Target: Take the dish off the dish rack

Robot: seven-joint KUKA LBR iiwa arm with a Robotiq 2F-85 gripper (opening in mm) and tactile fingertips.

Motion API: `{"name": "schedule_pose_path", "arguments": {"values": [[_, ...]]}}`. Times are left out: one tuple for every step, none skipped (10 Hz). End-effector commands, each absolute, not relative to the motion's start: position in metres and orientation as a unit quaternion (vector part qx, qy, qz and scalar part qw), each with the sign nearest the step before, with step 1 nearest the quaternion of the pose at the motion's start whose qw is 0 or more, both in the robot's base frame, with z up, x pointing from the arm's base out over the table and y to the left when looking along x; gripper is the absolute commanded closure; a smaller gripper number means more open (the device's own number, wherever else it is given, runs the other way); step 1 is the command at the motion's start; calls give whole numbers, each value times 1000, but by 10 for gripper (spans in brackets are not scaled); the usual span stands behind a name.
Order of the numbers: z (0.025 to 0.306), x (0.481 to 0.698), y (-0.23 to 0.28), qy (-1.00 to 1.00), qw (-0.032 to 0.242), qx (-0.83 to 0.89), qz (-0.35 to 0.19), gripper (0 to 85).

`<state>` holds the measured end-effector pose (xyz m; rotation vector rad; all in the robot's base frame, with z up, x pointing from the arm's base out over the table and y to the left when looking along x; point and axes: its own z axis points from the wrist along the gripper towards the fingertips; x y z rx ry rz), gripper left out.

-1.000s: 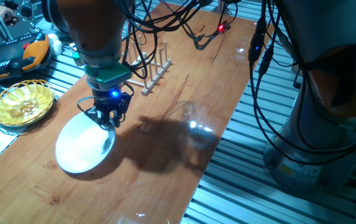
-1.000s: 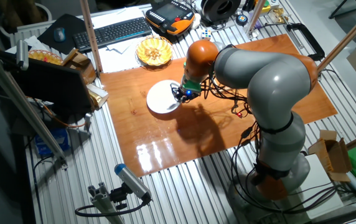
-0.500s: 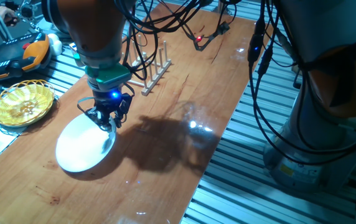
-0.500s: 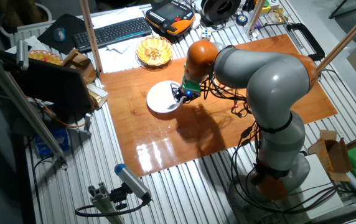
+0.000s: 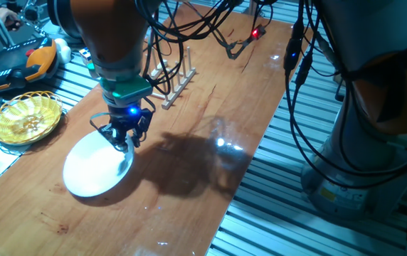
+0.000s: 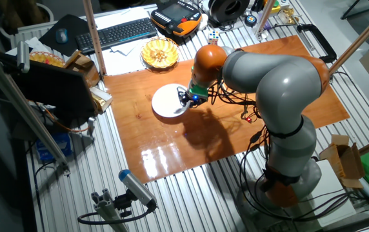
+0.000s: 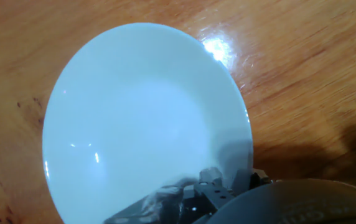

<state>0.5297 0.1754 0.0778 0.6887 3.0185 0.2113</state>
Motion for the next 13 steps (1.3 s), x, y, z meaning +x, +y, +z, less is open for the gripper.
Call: {"name": "schedule_pose_path", "arguments": {"values": [[77,530,175,972,19,224,68,497],[77,529,176,971,20,227,71,487],[76,529,176,971,20,228,73,480],[75,528,176,970,20,230,75,480],[75,528,177,970,21,232,75,477],[74,528,176,969,24,234,76,470],[74,528,176,969,29,236,74,467],[74,528,175,968,33,238,73,460],[74,528,174,968,35,238,75,457],[74,528,174,968,39,236,76,453],[74,528,173,968,41,235,74,450],[74,527,173,968,43,234,73,447],[74,527,173,969,44,234,72,447]]}}
